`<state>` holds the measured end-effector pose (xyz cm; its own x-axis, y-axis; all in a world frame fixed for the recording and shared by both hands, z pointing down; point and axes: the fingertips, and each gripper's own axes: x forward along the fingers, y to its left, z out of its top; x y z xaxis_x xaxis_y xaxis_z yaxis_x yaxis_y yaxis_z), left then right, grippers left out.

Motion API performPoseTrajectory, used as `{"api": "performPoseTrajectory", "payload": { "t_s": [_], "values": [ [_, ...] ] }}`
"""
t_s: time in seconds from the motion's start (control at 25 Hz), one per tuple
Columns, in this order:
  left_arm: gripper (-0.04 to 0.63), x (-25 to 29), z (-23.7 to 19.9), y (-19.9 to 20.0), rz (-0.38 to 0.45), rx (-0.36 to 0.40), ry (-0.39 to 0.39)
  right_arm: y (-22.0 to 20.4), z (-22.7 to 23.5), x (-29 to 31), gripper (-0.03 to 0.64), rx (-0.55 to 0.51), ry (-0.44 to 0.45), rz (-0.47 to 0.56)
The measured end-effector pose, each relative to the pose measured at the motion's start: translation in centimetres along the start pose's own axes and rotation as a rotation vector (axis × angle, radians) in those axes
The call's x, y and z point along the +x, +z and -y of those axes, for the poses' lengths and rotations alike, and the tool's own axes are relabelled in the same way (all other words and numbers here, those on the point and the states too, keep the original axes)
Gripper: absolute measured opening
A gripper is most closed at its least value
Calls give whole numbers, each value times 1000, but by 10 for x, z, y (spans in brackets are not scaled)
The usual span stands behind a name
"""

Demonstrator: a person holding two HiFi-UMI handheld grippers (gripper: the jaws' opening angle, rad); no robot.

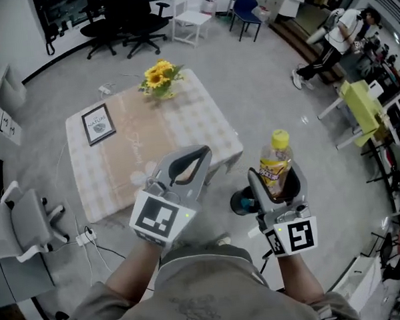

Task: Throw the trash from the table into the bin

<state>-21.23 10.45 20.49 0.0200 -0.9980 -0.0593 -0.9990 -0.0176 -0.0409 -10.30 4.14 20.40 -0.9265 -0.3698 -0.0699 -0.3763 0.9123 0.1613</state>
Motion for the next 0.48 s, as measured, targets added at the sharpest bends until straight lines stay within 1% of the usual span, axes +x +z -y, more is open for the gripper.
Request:
{"api": "performPoseTrajectory", "payload": {
  "t_s": [0.08,0.2,0.32,0.48],
  "values": [
    [6,38,36,3,2,-12,-82,-4,41,-26,324,7,-77,-6],
    [7,77,73,-8,-20,-21,-157,-12,83,-50,324,16,-164,-6],
    [6,101,97,-20,-45,-32,-202,-18,111,-67,324,22,-213,-1],
    [6,145,154,-16,-74,-24,-221,-26,172,-111,324,45,-244,-4]
  ]
}}
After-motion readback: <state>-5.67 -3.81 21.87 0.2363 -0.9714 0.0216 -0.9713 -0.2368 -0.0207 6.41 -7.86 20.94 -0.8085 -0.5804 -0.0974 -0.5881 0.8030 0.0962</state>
